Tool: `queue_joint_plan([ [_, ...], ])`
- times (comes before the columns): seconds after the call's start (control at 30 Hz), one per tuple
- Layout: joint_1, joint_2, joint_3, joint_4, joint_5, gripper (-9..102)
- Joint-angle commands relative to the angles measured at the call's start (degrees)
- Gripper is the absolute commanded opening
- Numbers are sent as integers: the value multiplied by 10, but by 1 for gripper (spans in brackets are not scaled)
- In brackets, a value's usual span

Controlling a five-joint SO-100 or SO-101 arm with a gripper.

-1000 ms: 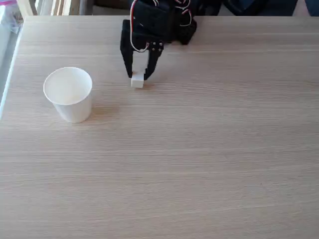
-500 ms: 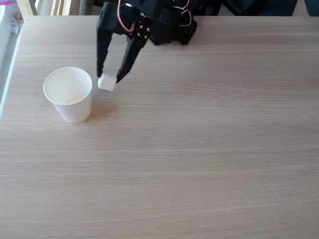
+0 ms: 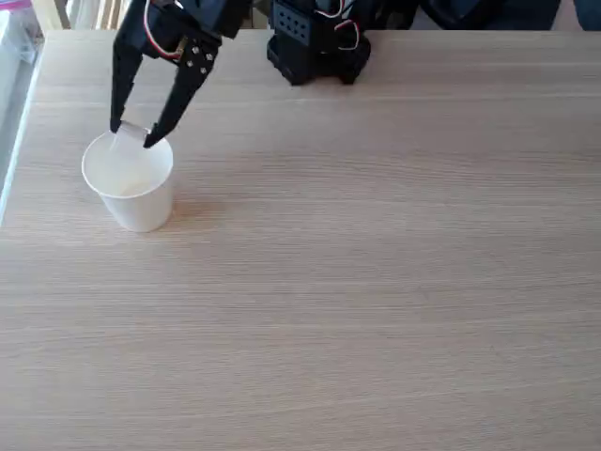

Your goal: Grasp a block and put it in the bin.

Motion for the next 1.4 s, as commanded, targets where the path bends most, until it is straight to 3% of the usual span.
queue_joint_plan([
  [0.0,0,2,7,-8,15,7],
  [0.23,-6,16,33,-68,98,24],
  [0.4,-8,16,34,-69,90,26],
  [0.5,-13,20,32,-70,78,23],
  [0.73,-81,98,44,-85,74,2],
  [1.0,-218,244,149,-83,156,0],
  [1.1,-283,308,207,-55,200,0],
  [1.37,-424,454,317,113,272,0],
])
